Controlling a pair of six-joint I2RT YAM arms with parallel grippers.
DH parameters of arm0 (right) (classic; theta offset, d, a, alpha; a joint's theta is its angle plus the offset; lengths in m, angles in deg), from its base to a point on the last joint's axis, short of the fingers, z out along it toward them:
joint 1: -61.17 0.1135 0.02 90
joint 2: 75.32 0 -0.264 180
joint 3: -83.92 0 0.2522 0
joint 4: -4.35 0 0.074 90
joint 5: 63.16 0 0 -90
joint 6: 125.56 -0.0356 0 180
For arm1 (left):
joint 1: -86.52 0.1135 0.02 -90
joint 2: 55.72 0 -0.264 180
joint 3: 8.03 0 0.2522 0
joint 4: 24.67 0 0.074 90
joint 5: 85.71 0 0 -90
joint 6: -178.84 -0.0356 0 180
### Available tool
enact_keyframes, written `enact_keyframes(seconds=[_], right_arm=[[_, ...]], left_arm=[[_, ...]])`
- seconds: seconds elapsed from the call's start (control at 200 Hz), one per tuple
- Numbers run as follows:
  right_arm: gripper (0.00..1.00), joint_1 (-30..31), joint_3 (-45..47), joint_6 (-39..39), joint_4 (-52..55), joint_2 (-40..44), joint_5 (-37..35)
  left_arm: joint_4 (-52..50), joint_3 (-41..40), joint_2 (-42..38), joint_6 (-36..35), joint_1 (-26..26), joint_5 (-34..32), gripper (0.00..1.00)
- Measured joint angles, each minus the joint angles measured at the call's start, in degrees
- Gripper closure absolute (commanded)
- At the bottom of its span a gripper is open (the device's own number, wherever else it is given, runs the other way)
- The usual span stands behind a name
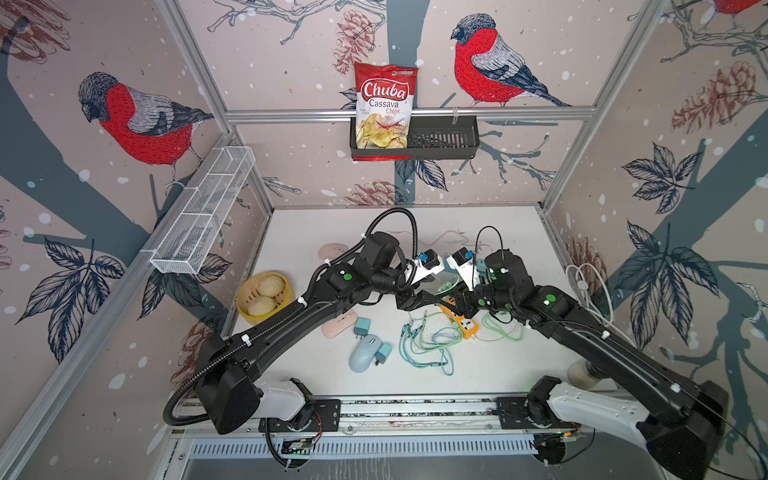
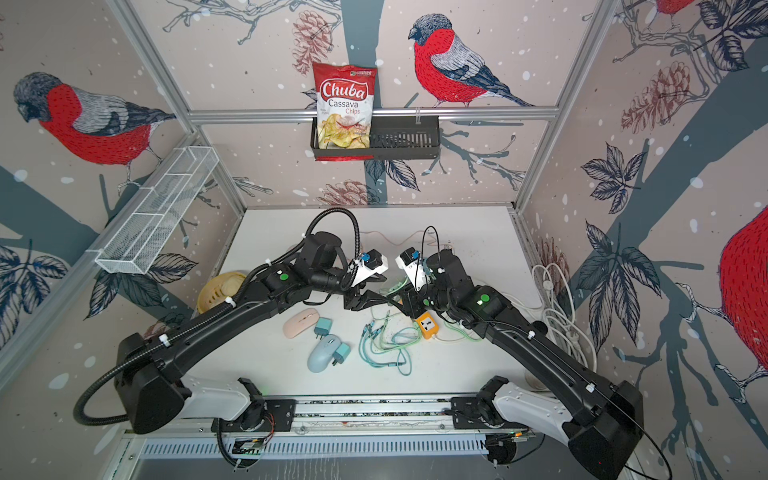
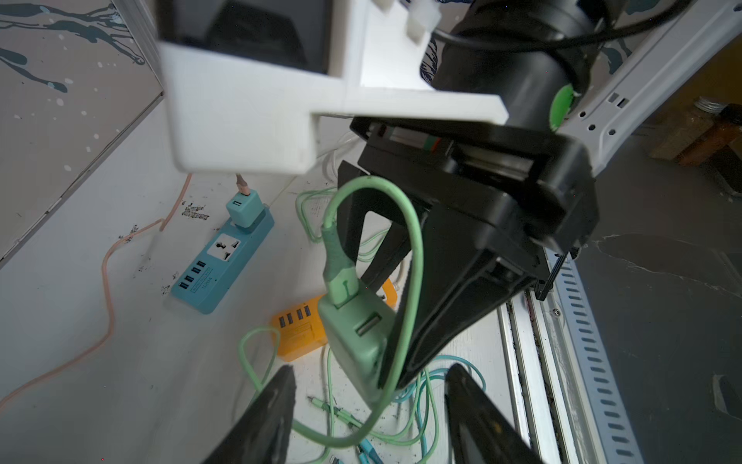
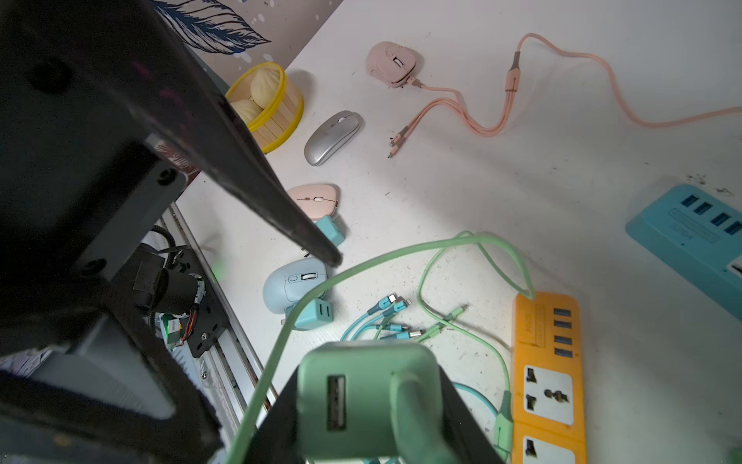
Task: Unplug the wireless mouse
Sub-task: Remove the plug from the socket.
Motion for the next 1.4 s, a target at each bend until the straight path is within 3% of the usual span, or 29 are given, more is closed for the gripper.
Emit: enact_keyframes(seconds=[0.135,0.205,0.27,0.35,0.801,0.966,1.246,1.401], right_arm=[[0.94,1.29,-0.92,0.24,0.44,-0.98,1.55],[0.94,1.97,-1.27,0.44,0.85,-1.6,1.66],[0.94,2.54,-1.36,0.46,0.96,-1.79,1.31],[0.94,2.73,-1.38,-0.44,1.18,-1.9,-0.11],[0.97,3.78,-0.74,1.86,2.97,-2.8,-0.57],[0.97,4.22,3.1,1.68,-1.86,-3.85,-3.58],[0.96,5.46,4.7,1.6,-14.56,-6.32,-2.73],[0.97,6.01,7.85,-0.22,-6.16,-7.89,-5.07]], left_arm=[[-0.33,0.02,0.79,-0.26,-0.09,-0.35,0.4],[-0.81,0.02,0.98,-0.31,-0.2,-0.39,0.46],[-1.51,0.02,0.96,-0.5,-0.33,-0.13,0.64],[-2.38,0.02,0.79,-2.14,-0.42,0.37,1.0],[-2.95,1.2,-2.75,-2.05,-0.26,-6.14,1.0],[-2.23,4.74,-6.08,6.14,-0.31,-6.67,1.0],[-6.45,11.02,-8.68,17.16,1.05,-15.85,1.0],[1.25,13.44,-11.21,19.93,3.39,-18.45,1.0]])
